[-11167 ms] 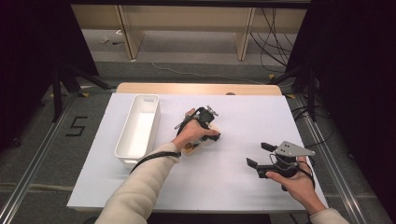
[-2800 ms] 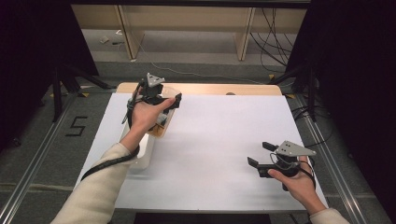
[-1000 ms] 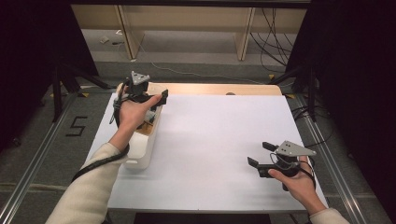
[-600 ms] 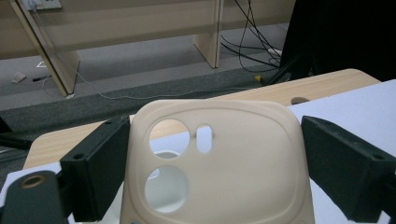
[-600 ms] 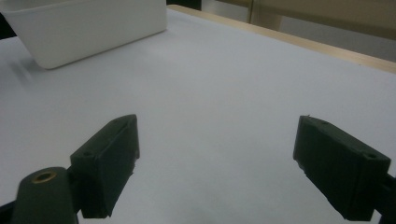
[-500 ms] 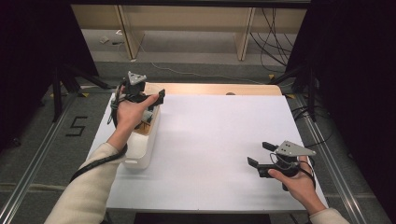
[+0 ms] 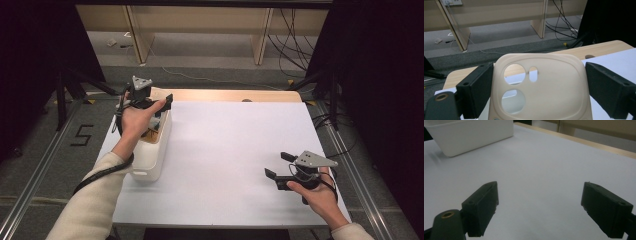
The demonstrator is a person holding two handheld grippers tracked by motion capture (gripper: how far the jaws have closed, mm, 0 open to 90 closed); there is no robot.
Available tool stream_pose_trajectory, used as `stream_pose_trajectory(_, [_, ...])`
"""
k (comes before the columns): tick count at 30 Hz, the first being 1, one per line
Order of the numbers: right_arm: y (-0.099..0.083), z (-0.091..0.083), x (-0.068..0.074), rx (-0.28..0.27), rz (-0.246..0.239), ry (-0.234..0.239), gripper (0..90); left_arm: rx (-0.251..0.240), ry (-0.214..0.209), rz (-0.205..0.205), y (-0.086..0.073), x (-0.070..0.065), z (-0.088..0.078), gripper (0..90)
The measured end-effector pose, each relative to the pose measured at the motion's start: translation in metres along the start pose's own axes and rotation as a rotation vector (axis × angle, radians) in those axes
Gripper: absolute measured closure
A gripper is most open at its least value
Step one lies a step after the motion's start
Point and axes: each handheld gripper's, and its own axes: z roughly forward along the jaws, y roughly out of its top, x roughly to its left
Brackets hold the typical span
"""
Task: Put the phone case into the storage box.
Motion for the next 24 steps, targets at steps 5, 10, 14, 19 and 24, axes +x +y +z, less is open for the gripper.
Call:
stream_pose_trajectory(5, [0.000, 0.000, 0.000, 0.001, 0.001, 0.000, 15.4, 0.002, 0.005, -0.006, -0.003, 0.003, 0.001, 11.0])
stream_pose_trajectory(10, [0.000, 0.000, 0.000, 0.000, 0.001, 0.000, 15.4, 0.002, 0.010, -0.009, -0.004, 0.006, 0.003, 11.1])
stream_pose_trajectory(14, [0.000, 0.000, 0.000, 0.000, 0.000, 0.000, 15.3, -0.003, 0.012, -0.013, -0.004, 0.007, 0.003, 11.1])
stream_pose_trajectory(19, [0.000, -0.001, -0.001, 0.000, 0.001, -0.002, 15.3, -0.007, 0.020, -0.020, -0.006, 0.008, 0.005, 11.0])
stream_pose_trajectory(24, [0.000, -0.001, -0.001, 0.001, -0.001, -0.001, 15.4, -0.008, 0.029, -0.022, -0.007, 0.011, 0.005, 11.0])
